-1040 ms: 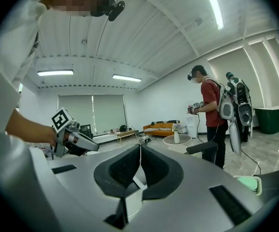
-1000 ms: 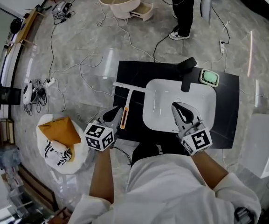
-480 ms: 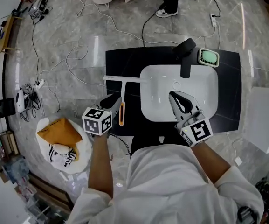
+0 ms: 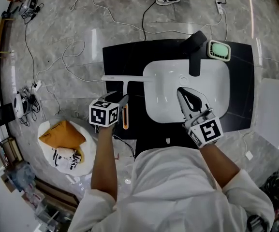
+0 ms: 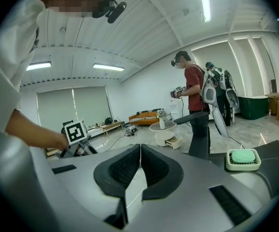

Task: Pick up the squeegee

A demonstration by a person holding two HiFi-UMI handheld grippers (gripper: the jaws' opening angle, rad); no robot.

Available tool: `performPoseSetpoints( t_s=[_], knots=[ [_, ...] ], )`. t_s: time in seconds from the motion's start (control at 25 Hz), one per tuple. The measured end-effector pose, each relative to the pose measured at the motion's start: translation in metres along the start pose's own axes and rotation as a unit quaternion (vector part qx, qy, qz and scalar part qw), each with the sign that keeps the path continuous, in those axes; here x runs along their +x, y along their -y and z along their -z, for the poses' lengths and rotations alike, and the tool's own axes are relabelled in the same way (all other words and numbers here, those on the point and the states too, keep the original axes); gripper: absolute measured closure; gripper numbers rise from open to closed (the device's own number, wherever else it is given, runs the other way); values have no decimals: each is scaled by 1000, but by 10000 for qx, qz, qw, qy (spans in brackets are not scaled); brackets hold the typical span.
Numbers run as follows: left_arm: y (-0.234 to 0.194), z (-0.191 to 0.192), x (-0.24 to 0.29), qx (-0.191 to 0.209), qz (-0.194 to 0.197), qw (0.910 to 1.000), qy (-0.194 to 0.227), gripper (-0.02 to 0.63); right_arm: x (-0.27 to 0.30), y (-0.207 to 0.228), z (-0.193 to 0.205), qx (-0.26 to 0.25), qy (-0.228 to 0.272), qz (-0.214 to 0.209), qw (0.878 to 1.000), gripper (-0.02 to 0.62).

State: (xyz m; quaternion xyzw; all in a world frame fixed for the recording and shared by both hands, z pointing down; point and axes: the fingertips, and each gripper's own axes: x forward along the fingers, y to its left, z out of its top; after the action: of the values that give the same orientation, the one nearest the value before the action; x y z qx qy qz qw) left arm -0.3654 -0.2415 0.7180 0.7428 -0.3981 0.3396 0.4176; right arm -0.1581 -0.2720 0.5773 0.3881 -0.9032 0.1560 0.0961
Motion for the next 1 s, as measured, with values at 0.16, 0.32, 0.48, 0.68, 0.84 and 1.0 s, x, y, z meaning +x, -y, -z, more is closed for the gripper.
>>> performPoseSetpoints(
  t_s=[0.16, 0.32, 0.48, 0.68, 0.84, 1.0],
  knots=[
    [-3, 8, 12, -26, -55, 9998, -213, 436, 3, 2, 8, 91, -41, 1, 10000, 580],
    [-8, 11, 18, -120, -148, 9993, -330, 443, 4, 5, 15, 138, -105, -10, 9998, 580],
    [-9, 11, 24, -152, -172, 9989, -408, 453, 5, 12, 21, 167, -128, 20, 9998, 580],
    [-6, 13, 32, -149, -153, 9984, -523, 462, 3, 18, 24, 188, -134, 67, 9997, 580],
    [-5, 13, 33, -195, -145, 9983, -527, 488, -1, 20, 24, 210, -117, 101, 9997, 580],
    [-7, 12, 33, -362, -175, 9981, -476, 497, -5, 20, 27, 234, -128, 108, 9996, 580]
  ],
)
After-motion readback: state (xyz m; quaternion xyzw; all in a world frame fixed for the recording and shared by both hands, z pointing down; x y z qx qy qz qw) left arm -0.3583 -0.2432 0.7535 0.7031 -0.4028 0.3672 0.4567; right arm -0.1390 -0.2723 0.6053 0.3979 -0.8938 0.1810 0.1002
